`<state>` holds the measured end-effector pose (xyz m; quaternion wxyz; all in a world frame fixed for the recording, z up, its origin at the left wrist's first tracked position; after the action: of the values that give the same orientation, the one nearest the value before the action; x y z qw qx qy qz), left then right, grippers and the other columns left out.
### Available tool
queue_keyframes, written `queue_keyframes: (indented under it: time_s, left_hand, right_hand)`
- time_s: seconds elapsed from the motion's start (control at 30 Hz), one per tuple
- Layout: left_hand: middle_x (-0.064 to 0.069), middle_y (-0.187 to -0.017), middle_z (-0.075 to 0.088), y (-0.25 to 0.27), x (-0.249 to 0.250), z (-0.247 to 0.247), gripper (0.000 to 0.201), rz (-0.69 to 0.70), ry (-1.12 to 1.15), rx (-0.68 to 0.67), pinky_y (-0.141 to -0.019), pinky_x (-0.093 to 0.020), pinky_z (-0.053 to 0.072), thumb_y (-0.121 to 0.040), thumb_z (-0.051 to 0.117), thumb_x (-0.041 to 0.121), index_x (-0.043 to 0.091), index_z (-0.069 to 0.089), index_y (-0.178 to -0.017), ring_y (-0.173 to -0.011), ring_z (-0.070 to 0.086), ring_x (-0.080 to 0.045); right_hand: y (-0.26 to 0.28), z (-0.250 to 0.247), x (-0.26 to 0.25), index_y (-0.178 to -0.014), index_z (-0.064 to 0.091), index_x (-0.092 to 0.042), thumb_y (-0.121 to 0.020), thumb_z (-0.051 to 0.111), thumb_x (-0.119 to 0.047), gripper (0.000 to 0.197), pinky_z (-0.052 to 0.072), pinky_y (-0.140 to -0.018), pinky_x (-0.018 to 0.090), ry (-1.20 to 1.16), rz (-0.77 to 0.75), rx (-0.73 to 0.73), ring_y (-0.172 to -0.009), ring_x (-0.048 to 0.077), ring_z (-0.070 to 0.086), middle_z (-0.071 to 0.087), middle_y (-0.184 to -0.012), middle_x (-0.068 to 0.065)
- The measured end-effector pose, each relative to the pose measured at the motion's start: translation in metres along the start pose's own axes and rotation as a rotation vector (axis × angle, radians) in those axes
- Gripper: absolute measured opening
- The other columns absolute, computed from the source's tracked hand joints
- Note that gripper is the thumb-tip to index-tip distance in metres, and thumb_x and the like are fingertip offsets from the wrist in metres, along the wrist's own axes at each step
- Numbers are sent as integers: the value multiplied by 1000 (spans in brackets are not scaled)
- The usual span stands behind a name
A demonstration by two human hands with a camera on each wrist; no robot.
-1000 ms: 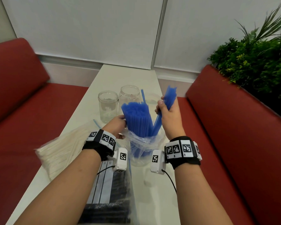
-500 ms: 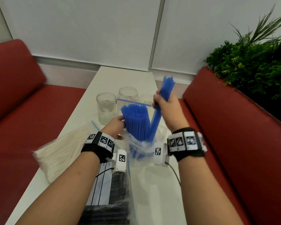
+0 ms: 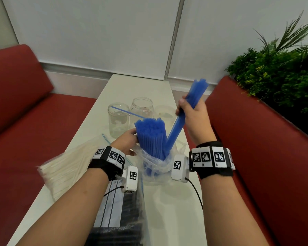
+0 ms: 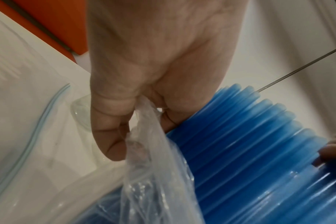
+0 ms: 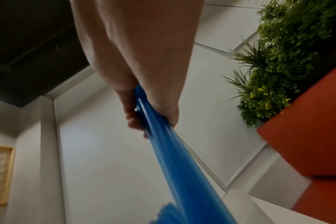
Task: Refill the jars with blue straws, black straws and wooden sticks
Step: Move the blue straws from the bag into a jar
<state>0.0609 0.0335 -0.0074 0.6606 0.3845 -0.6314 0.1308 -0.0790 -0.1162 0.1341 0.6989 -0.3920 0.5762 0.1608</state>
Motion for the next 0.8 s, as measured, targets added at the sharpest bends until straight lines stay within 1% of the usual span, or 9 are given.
queue_keyframes:
  time_s: [0.07,0.17,0.27,0.33,0.47,0.53,0.63,0.7,0.8]
  left_hand:
    - [-8,-110,70,0,-1,-1,47,-4,2,2,-70,-40,52,-99,40,0,23,58,-136,-94,66,-28]
    - [-12,-120,70,-1,-1,-3,47,-10,-11,0,-69,-40,53,-100,40,-1,21,57,-137,-94,66,-30]
    - [-9,-110,71,-2,0,-5,45,-7,-22,8,-63,-36,52,-100,38,-1,20,59,-134,-84,66,-26]
    - [-6,-105,71,-4,0,-6,43,0,-35,8,-61,-35,51,-101,38,0,20,60,-132,-80,66,-24]
    - [-6,-104,74,-9,-2,-8,37,9,-36,-2,-63,-36,55,-103,39,6,20,62,-129,-79,70,-24]
    - [-6,-106,76,-12,-2,-11,34,11,-39,-17,-68,-40,59,-105,40,9,22,63,-127,-85,73,-27]
    - [-4,-104,78,-17,-2,-14,33,8,-50,-28,-80,-51,63,-106,40,12,26,65,-123,-93,75,-31]
    - [-3,-106,78,-20,-3,-15,34,6,-58,-18,-83,-53,62,-107,39,13,28,64,-124,-94,75,-30]
    - [-1,-103,79,-21,-4,-15,33,11,-63,-18,-77,-44,63,-108,39,14,26,64,-125,-90,76,-25]
  right_hand:
    - [2,6,-1,-103,51,-14,-102,52,-7,7,51,-73,29,37,25,-42,-70,15,56,54,-78,3]
    - [-16,3,-36,-101,50,-16,-101,53,-6,11,50,-68,26,-33,-100,6,-66,14,55,53,-77,6]
    - [-46,-6,-80,-102,52,-18,-99,55,-10,9,52,-72,27,-146,-291,49,-71,18,57,55,-79,4]
    - [-68,-7,-85,-104,51,-18,-99,55,-11,9,52,-75,28,-150,-356,102,-74,20,56,54,-85,7]
    - [-110,8,-27,-108,48,-16,-102,52,-10,9,51,-78,29,-3,-279,192,-76,15,56,52,-93,8]
    - [-128,16,19,-114,49,-17,-102,52,-13,13,51,-82,31,72,-187,191,-80,12,57,54,-95,3]
    - [-152,24,77,-126,49,-16,-102,52,-15,24,51,-83,25,136,-76,167,-83,8,58,56,-97,-1]
    - [-162,26,107,-120,50,-13,-102,52,-17,19,48,-83,28,181,-20,141,-83,9,58,55,-96,0]
    - [-171,21,125,-109,48,-15,-102,52,-15,8,49,-82,32,158,21,147,-80,13,56,54,-90,1]
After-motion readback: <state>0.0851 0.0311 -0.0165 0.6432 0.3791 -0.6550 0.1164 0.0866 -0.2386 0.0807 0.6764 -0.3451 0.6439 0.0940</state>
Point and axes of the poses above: each hand's wrist, its own y-axis away from the middle knuckle, its own z-axis out of the palm, x = y × z, the point moved 5 cm from there along -y, towards the middle knuckle
